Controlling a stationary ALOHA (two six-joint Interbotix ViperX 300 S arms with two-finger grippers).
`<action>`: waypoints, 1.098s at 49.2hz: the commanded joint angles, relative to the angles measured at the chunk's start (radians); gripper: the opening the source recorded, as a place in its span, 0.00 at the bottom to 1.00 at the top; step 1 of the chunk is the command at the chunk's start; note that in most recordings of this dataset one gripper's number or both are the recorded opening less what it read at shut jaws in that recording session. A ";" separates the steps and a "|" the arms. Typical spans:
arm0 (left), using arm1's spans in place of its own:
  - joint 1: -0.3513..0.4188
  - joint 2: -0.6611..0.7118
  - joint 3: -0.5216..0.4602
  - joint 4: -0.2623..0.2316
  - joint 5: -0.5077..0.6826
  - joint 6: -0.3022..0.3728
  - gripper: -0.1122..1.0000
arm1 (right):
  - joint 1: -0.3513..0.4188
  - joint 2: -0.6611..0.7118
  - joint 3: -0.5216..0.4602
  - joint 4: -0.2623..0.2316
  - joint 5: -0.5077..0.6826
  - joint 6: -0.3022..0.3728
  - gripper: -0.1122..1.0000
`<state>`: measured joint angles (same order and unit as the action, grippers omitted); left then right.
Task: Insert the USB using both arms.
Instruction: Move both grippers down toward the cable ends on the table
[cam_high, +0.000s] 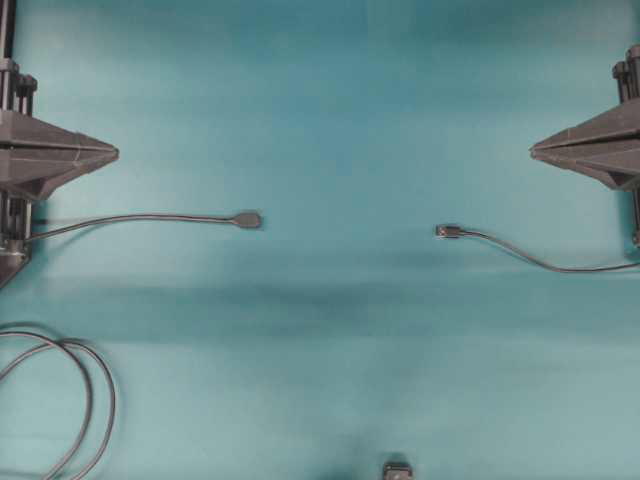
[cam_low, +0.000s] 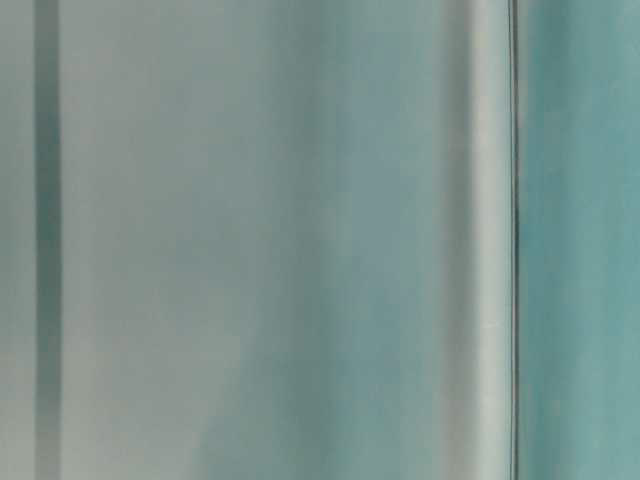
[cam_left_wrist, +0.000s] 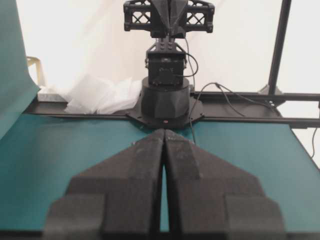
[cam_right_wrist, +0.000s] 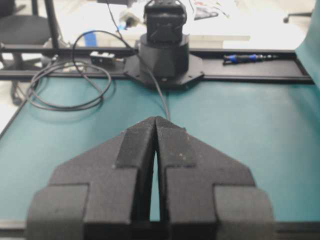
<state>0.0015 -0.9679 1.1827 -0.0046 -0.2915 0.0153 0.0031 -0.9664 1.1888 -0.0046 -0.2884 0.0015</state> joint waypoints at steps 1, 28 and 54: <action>-0.006 0.017 -0.012 -0.008 0.005 -0.009 0.14 | 0.005 0.011 -0.018 -0.002 -0.005 0.000 0.10; -0.003 0.206 -0.201 -0.029 0.434 -0.026 0.14 | 0.003 0.147 -0.210 -0.003 0.433 -0.002 0.10; 0.037 0.345 -0.253 -0.040 0.583 -0.028 0.31 | 0.003 0.304 -0.259 -0.002 0.626 0.028 0.10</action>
<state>0.0276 -0.6335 0.9572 -0.0414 0.2915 0.0015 0.0061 -0.6688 0.9572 -0.0061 0.3175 0.0184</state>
